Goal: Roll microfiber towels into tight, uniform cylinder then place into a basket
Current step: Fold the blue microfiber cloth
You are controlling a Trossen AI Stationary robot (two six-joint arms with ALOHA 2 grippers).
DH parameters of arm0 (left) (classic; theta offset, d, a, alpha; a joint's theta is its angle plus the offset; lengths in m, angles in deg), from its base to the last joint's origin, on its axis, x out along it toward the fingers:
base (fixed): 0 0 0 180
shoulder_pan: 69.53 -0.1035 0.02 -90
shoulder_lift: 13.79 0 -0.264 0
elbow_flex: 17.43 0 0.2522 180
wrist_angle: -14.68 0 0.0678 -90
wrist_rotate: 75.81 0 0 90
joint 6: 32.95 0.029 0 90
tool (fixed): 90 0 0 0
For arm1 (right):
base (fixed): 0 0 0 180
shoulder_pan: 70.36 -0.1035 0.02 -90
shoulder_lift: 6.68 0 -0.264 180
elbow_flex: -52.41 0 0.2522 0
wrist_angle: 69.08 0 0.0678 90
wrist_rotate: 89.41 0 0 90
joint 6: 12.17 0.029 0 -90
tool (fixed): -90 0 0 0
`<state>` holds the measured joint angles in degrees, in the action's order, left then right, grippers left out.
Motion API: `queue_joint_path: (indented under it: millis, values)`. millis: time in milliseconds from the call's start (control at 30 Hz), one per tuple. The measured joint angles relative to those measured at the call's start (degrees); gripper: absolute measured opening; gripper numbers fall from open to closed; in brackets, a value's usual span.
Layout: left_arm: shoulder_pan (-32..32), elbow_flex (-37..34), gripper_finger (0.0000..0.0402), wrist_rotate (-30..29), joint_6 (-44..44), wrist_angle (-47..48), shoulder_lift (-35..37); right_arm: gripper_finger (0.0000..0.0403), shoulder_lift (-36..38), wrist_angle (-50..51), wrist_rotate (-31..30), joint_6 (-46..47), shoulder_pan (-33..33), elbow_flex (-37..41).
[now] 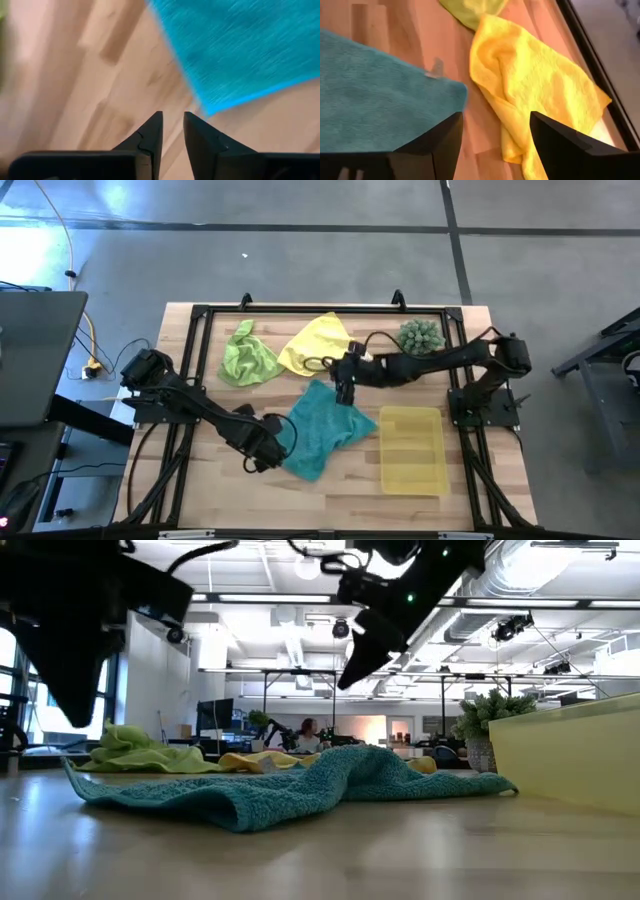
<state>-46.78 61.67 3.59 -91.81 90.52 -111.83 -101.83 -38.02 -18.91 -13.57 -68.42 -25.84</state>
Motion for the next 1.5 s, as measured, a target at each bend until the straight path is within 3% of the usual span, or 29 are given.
queue_joint_path:
  millis: [167,367,467,600,767,1000,1133,1500]
  values:
    - [0.30,-1.91,0.0014,-0.96,-1.72,4.60,5.29,0.0224,0.00,0.74,7.56,-0.14,5.38,-0.01]
    - [0.58,-12.90,0.0003,-1.73,-11.41,1.89,18.23,0.0224,0.02,2.54,15.44,-0.13,10.45,-0.02]
    - [0.62,-19.62,0.0002,-2.69,-14.75,-8.29,24.59,0.0224,0.02,2.17,19.82,-0.03,11.64,-0.02]
    - [0.43,-28.18,0.0002,-5.99,-16.82,-29.09,29.34,0.0224,-0.30,-1.14,24.96,-0.37,11.34,0.44]
    - [0.39,-33.20,0.0026,-9.14,-16.10,-45.51,27.79,0.0224,-1.68,-6.50,28.89,-2.52,9.57,1.73]
    - [0.39,-33.29,0.0112,-2.74,-16.19,-50.46,20.87,0.0224,-3.32,-8.05,29.04,-2.09,7.72,1.72]
    - [-0.32,-33.38,0.0150,0.77,-21.27,-49.41,17.42,0.0224,-3.88,-7.90,29.04,-1.54,6.95,1.73]
    - [-0.62,-33.35,0.0162,2.91,-25.61,-55.36,13.02,0.0224,-4.24,-8.23,29.07,-1.43,6.16,1.68]
